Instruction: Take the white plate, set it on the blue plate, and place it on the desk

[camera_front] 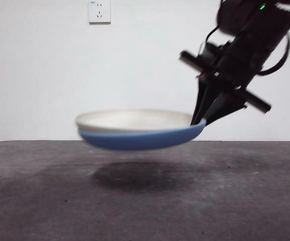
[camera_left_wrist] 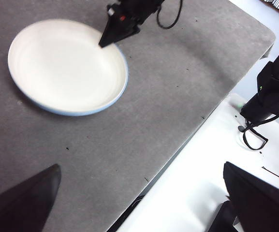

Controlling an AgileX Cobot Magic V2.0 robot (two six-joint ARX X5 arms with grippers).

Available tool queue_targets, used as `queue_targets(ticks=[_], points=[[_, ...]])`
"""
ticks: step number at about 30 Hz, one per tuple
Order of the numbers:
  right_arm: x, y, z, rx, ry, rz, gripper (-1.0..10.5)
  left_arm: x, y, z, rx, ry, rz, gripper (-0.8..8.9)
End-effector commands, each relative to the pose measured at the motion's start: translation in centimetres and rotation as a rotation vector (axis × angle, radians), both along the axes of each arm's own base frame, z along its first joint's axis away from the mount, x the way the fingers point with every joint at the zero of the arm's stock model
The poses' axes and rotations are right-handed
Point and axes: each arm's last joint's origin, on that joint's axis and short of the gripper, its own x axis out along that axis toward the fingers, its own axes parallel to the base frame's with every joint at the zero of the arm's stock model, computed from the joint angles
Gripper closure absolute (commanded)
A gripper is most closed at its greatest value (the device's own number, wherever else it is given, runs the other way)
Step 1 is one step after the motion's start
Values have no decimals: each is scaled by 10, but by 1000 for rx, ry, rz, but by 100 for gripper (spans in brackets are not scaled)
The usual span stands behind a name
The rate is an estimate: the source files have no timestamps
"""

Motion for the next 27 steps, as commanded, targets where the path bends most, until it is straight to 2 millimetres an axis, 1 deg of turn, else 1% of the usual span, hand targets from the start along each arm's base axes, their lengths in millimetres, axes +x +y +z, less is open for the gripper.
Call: queue_targets(ticks=[1,5,8,19,21,25,27], points=[[9,11,-9,-2,29,6,942,0,0,3,-3,-24,-11,250],[14,13,-28,-33,77,2,942,0,0,3,-3,-23,-11,250],[17,14,-39,-56,102,-3,942,0,0,3,-3,-23,-11,250],[20,15,-56,-79,150,3,935,0,0,3,0,-18,-14,250],[20,15,-57,-83,149,12,865,0,0,3,0,-18,-16,250],[20,15,-55,-85,146,14,609,0,0,3,0,-16,-16,250],[20,12,-47,-94,139,10,523,0,0,3,0,-16,-16,250]])
